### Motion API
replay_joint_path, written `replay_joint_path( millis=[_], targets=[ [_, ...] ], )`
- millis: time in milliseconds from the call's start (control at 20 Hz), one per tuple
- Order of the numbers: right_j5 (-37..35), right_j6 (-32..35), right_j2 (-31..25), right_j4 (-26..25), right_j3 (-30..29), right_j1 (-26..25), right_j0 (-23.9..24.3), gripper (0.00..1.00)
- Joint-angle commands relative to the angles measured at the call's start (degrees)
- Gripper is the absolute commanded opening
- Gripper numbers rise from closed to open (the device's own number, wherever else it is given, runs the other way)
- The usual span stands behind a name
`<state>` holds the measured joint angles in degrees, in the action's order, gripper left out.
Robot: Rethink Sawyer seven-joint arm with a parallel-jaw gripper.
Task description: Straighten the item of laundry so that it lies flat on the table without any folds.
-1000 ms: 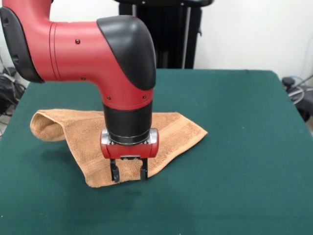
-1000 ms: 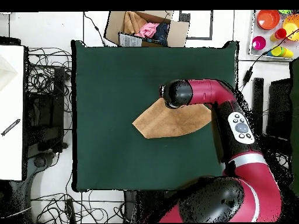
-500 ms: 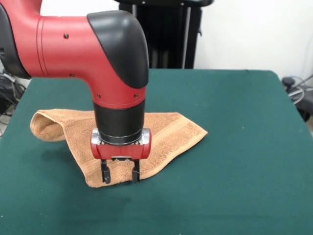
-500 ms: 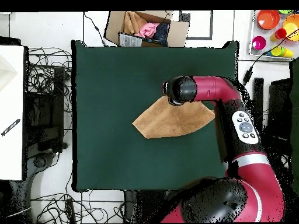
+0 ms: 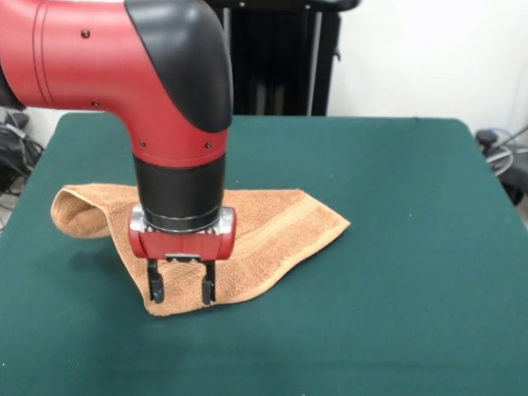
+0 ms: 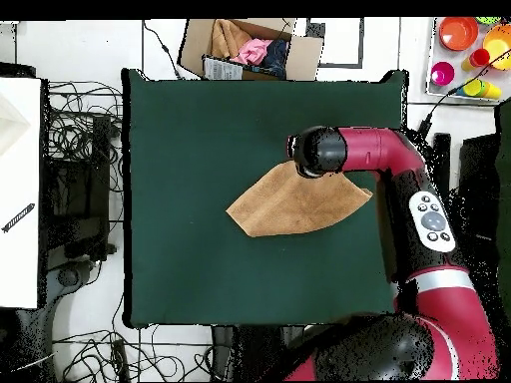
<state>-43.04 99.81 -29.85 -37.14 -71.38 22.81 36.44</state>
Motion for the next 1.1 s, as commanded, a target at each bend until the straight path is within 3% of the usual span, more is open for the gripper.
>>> replay_joint_path(
  millis=[50,1100],
  targets=[
    [-3.65,-15.07,0.58,-2.99,-6.22,-0.21,1.77,1.00],
    [9.79,-10.14,0.92,-12.89,-12.57,-7.37,6.09,1.00]
  ],
)
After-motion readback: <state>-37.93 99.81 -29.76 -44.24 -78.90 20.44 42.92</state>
